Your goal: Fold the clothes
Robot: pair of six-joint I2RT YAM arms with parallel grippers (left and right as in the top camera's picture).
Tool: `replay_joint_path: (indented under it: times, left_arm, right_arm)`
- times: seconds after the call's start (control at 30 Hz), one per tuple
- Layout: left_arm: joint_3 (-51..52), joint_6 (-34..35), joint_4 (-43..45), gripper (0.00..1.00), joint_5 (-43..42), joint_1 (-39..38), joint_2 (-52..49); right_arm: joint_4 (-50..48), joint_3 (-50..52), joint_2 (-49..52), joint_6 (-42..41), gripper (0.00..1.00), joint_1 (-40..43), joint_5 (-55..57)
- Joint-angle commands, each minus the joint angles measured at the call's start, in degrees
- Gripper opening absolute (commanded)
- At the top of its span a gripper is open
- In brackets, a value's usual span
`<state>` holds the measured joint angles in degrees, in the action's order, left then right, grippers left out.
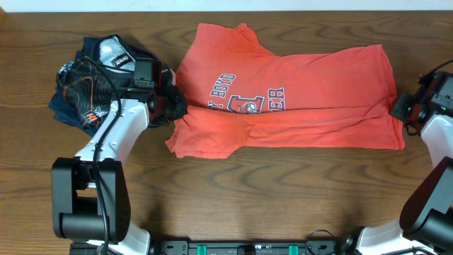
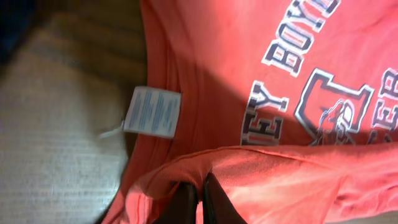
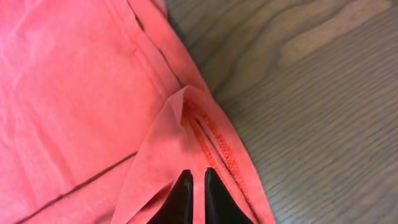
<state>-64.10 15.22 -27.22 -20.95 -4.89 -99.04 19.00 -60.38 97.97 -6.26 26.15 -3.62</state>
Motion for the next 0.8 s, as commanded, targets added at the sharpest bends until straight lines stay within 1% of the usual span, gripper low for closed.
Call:
replay_joint_path:
  times: [0.0,0.1,0.13,0.17,0.2,0.33,0.4,0.47,0.53,0.63,0.77]
  left_arm:
    - [0.2,0.1,1.4,0.06,0.7,0.3,-0.2]
    - [0.2,0.1,2.8,0.06,0.7,0.3,-0.2]
    - [0.2,0.1,3.1,0.12,0.7,0.3,-0.2]
    - [0.2,0.1,3.4,0.35,0.7,0.3,-0.2]
    - [0.2,0.1,3.8,0.5,0.7,0.3,-0.2]
    - [0.2,0.1,3.7,0.66,-1.0,0.3,-0.2]
    - [0.2,0.1,3.6,0.67,-5.3,0.3,-0.2]
    - [0.2,0.1,3.5,0.59,-10.8,-0.1,-0.2]
    - [0.2,0.1,3.1,0.58,-12.8,-1.3,-0.2]
    - [0.2,-3.4,2.1,0.58,-12.3,-4.5,-0.2]
    - [0.2,-4.3,0.7,0.58,-3.5,-9.6,-0.2]
  right_arm:
    - [0.5,0.3,-0.3,0.6,0.08,-0.6,-0.1]
    - [2.1,0.8,-0.3,0.6,0.08,-1.0,-0.1]
    - [2.4,1.2,-0.3,0.6,0.08,-1.1,-0.1]
    - [2.7,1.6,-0.3,0.6,0.08,-1.2,-0.1]
    - [2.6,2.4,-0.2,0.6,0.08,-1.3,-0.1]
    - [1.4,5.2,0.5,0.6,0.07,-1.5,0.0]
    - [0.1,7.0,0.9,0.6,0.06,-1.5,0.0]
    - [-1.2,8.6,1.5,0.5,0.06,-1.5,0.0]
    - [-2.7,9.8,2.3,0.5,0.05,-1.5,0.2]
    - [-3.8,10.6,4.0,0.5,0.05,-1.5,0.2]
    - [-3.3,10.6,6.7,0.5,0.04,-1.5,0.1]
